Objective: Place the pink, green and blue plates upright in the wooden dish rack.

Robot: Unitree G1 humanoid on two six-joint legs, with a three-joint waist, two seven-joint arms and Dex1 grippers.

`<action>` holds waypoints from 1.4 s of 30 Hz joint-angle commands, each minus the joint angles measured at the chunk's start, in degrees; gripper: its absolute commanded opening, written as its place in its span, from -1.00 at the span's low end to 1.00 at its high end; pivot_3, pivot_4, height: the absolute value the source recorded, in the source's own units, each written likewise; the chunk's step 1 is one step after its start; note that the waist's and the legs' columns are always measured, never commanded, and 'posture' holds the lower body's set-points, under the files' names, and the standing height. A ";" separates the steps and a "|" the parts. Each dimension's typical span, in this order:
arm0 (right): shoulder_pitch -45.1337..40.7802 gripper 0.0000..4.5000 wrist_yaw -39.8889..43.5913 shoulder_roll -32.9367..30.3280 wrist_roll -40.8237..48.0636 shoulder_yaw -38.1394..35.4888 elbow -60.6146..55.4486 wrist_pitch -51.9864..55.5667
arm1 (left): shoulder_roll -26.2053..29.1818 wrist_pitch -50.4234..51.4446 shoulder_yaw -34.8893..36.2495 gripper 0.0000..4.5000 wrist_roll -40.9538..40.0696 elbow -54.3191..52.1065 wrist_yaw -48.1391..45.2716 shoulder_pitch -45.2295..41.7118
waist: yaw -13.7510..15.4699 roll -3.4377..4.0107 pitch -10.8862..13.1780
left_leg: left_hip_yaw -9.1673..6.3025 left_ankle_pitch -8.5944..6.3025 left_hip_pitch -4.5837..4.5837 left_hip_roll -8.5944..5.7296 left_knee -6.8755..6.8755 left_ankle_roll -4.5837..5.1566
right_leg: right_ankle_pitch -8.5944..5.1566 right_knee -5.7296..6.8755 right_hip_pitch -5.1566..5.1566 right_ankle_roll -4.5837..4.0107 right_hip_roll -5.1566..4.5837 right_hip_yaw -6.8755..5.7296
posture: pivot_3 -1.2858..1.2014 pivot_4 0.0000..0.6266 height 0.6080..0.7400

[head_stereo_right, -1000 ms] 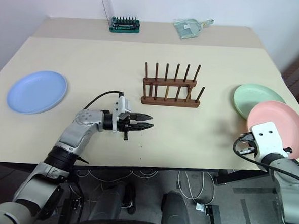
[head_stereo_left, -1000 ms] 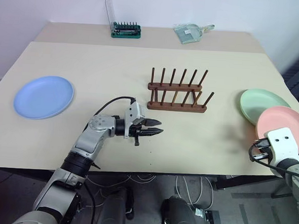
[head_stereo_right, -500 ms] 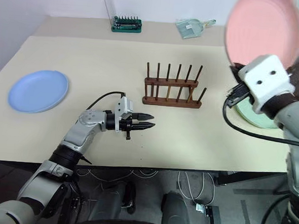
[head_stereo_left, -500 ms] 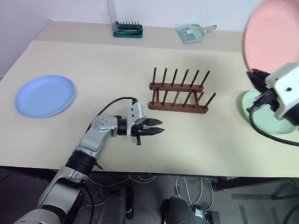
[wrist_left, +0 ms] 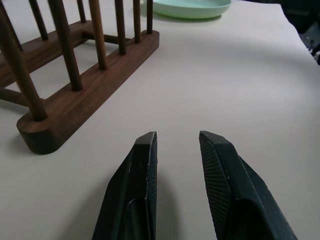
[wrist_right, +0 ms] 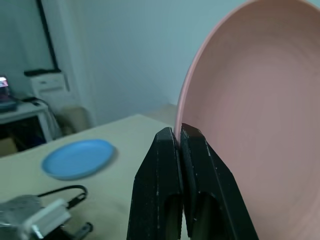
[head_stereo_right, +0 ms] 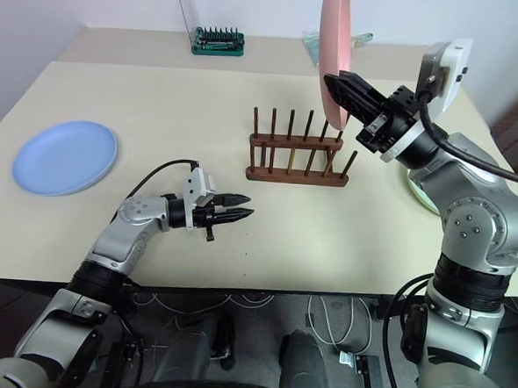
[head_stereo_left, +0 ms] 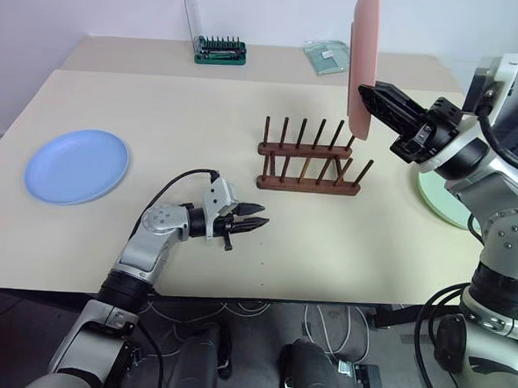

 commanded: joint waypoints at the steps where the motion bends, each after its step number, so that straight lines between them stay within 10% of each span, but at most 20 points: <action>1: -0.76 -1.00 0.59 -0.62 1.63 -2.00 3.85 -1.03 | 0.69 1.02 1.51 -0.41 -2.03 -4.08 -0.25 0.63 | -0.10 0.00 0.00 | 0.00 0.00 0.00 0.00 0.00 0.00 | 0.00 0.00 0.00 0.00 0.00 0.00 | 0.03 -0.52 0.88; 35: -0.53 -1.00 5.76 -1.66 6.92 -5.32 26.85 0.52 | 1.74 2.13 2.10 -0.41 -3.53 -5.26 -0.47 0.76 | -0.09 0.03 0.00 | 0.03 0.01 0.00 0.01 -0.03 -0.02 | 0.00 0.00 -0.03 0.00 0.01 0.01 | 0.03 -0.52 0.88; 42: -0.50 0.28 5.22 -1.73 4.85 -5.62 27.20 -2.16 | 1.94 2.43 2.09 -0.41 -3.60 -5.91 -0.16 1.30 | -0.09 0.03 0.00 | 0.03 0.01 -0.01 0.01 -0.03 -0.02 | 0.00 0.00 -0.04 0.00 0.00 0.00 | 0.03 -0.52 0.88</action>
